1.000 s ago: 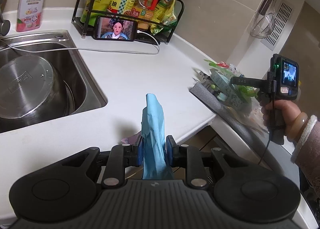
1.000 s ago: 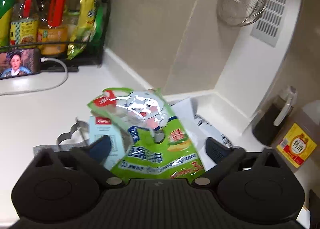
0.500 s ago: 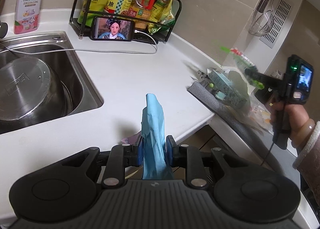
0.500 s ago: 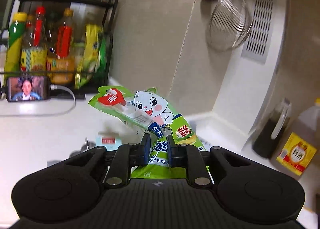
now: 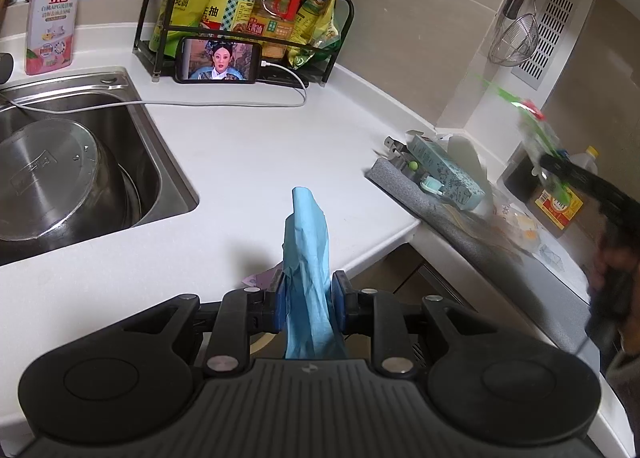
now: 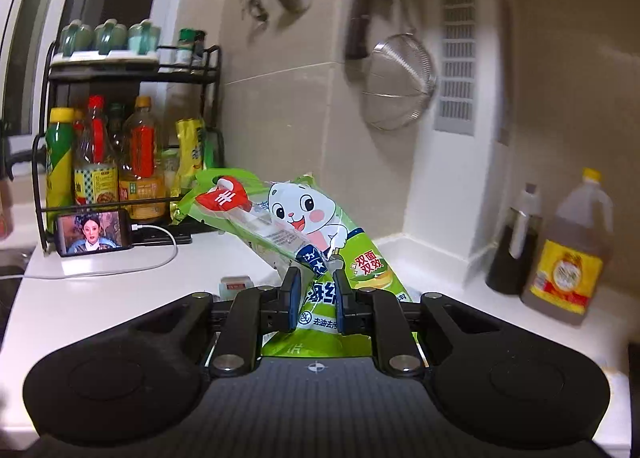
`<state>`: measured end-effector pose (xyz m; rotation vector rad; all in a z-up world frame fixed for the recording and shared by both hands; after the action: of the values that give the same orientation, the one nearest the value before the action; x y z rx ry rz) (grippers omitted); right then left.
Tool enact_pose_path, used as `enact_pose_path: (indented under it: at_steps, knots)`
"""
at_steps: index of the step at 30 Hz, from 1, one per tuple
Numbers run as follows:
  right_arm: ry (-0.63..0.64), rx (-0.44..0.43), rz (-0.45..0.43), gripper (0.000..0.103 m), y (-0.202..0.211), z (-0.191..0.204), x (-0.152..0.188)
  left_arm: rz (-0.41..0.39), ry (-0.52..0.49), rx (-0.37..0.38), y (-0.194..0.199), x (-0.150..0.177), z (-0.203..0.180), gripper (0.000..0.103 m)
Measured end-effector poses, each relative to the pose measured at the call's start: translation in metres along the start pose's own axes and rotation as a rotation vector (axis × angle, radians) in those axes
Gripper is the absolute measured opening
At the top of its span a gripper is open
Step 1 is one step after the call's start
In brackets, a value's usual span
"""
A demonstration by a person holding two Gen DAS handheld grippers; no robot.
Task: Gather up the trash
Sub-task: 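Lift the green cartoon pouch with the right gripper away from the mat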
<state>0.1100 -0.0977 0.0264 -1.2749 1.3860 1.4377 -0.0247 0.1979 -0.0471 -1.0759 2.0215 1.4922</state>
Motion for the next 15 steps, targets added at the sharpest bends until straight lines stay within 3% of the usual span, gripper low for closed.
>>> enact_pose_path:
  at_steps: [15]
  knots:
    - [-0.060, 0.009, 0.065, 0.018, 0.113, -0.016, 0.080, 0.025, -0.051, -0.021, 0.013, 0.023, -0.014, 0.026]
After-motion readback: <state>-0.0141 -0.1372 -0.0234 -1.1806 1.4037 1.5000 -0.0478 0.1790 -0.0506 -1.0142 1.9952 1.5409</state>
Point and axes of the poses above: each gripper's, at about its wrist camera, not at the fingertips, and y roughly against the way its jaws point, z to its left, x to its underside, the point moved 4 cm from there along -y, roughly the way its jaws point, and after that the axes turned 2 degrees about y, right-handed, at the moved point
